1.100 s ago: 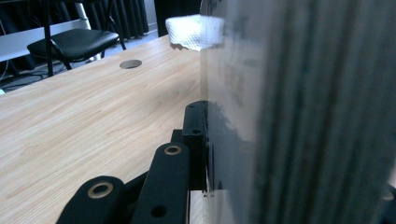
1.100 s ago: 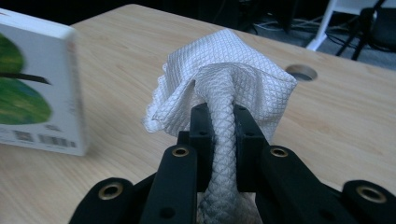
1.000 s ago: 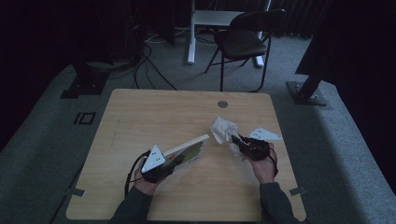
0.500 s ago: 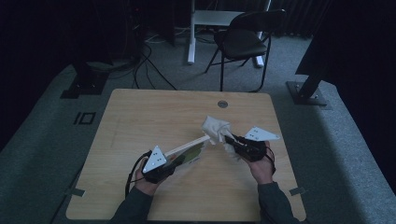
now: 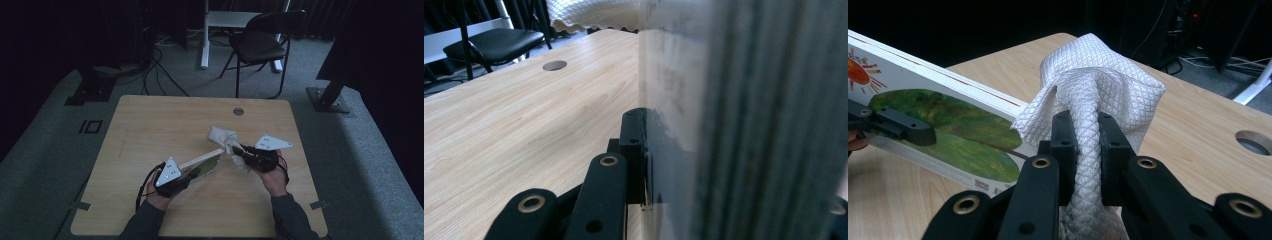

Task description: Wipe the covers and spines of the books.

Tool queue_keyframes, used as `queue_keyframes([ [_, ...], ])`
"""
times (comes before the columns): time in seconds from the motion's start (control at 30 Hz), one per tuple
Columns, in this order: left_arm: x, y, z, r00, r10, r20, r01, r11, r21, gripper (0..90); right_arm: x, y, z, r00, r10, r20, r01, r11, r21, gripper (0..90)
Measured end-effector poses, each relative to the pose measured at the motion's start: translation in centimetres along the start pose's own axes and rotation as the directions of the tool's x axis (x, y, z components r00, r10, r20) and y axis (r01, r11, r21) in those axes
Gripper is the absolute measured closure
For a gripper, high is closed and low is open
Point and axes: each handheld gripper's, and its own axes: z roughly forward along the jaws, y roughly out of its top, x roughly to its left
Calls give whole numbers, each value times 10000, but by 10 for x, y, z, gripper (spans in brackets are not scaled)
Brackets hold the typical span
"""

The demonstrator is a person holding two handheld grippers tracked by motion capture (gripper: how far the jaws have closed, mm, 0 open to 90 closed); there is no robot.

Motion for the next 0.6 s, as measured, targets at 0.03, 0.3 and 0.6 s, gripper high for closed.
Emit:
queue_keyframes([
  [0.03, 0, 0, 0, 10000, 14, 15, -14, 10000, 6, 782, 0, 0, 1, 10000, -6, -16, 6, 10000, 5, 815],
  [0.3, -2, 0, 2, 10000, 36, 73, -37, 10000, 77, 782, 0, -2, 7, 9993, 221, -290, -219, 9997, 55, 814],
  [0.6, -2, 0, 2, 10000, 52, 83, -53, 10000, 59, 782, 3, -2, 11, 9960, 429, -788, -431, 9991, -8, 815],
])
